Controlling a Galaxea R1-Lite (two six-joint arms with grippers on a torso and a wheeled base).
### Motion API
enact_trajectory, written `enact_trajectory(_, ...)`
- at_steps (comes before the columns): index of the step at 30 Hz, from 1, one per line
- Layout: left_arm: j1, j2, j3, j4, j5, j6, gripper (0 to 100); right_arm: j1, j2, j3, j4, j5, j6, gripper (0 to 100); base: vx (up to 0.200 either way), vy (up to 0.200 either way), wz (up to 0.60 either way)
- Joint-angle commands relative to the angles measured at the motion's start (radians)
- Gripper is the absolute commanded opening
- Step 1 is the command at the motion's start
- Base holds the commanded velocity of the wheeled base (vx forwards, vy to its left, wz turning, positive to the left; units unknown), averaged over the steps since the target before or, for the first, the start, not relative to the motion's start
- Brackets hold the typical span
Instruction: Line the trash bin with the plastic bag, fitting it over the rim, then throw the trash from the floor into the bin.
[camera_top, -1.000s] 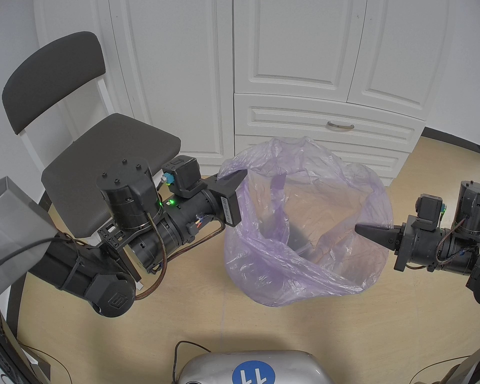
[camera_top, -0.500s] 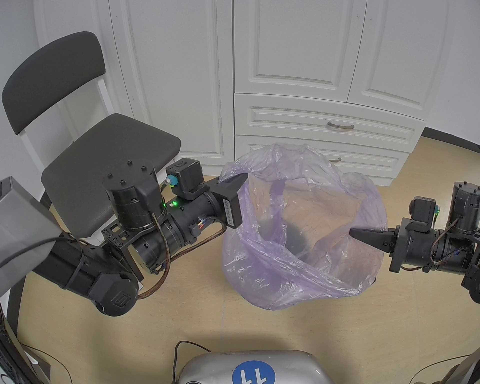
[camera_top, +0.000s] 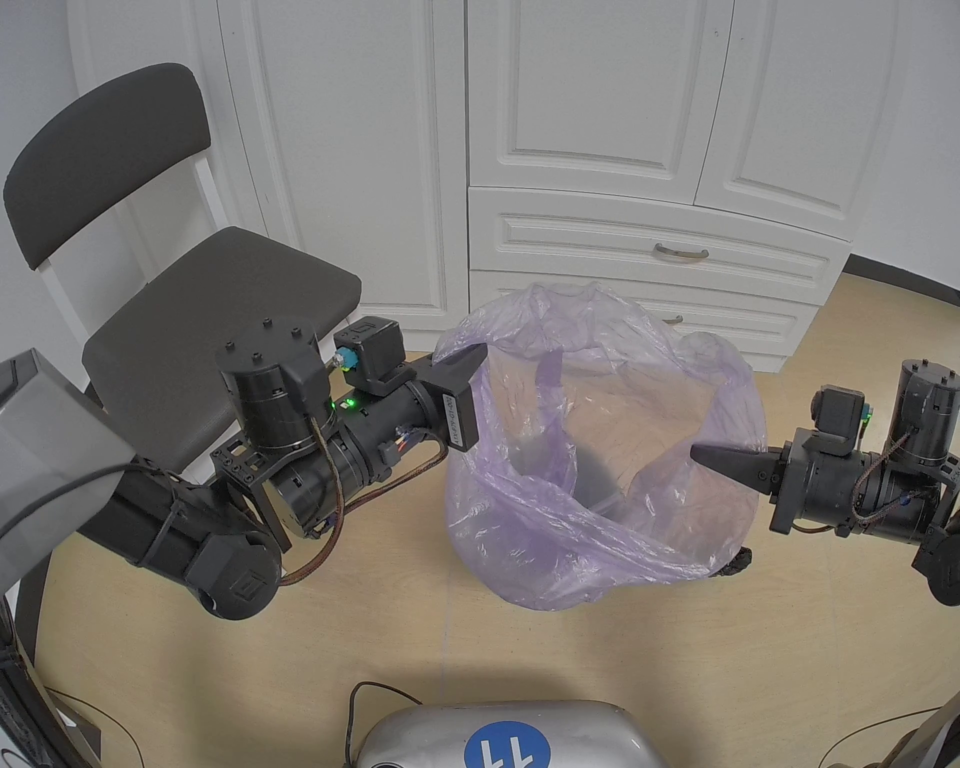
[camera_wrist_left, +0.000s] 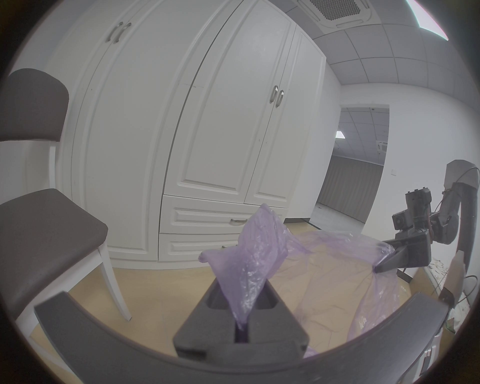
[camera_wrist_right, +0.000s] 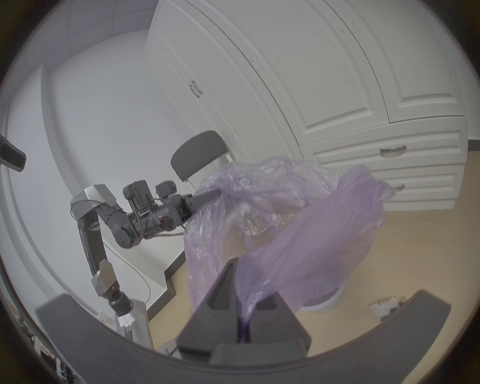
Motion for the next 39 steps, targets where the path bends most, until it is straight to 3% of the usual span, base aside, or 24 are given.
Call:
enact_trajectory(1, 0.012, 0.021, -0.017, 0.006, 0.000, 0.000, 0, 0.002, 0.053, 0.009, -0.066, -0.001, 0.029, 0, 0.000, 0.000, 0.00)
enact_trajectory(12, 0.033, 0.045, -0.049, 0.006, 0.001, -0.001, 0, 0.005, 0.109, 0.000, -0.116, -0.003, 0.059, 0, 0.000, 0.000, 0.00)
enact_trajectory(20, 0.061, 0.096, -0.109, 0.014, 0.001, -0.012, 0, 0.001, 0.180, -0.070, -0.201, -0.007, 0.138, 0, 0.000, 0.000, 0.00)
enact_trajectory(25, 0.027, 0.157, -0.168, 0.012, 0.070, -0.067, 0, -0.012, 0.249, -0.141, -0.197, -0.012, 0.184, 0, 0.000, 0.000, 0.00)
enact_trajectory(28, 0.027, 0.157, -0.168, 0.012, 0.070, -0.067, 0, -0.012, 0.249, -0.141, -0.197, -0.012, 0.184, 0, 0.000, 0.000, 0.00)
enact_trajectory(29, 0.021, 0.168, -0.191, 0.019, 0.113, -0.077, 0, -0.027, 0.198, -0.123, -0.158, -0.012, 0.159, 0, 0.000, 0.000, 0.00)
enact_trajectory(32, 0.031, 0.166, -0.190, 0.057, 0.116, -0.070, 0, -0.039, 0.178, -0.124, -0.083, -0.012, 0.098, 0, 0.000, 0.000, 0.00)
enact_trajectory(39, 0.114, 0.128, -0.196, 0.108, 0.119, -0.030, 0, -0.130, 0.162, -0.187, 0.216, -0.018, -0.135, 0, 0.000, 0.000, 0.00)
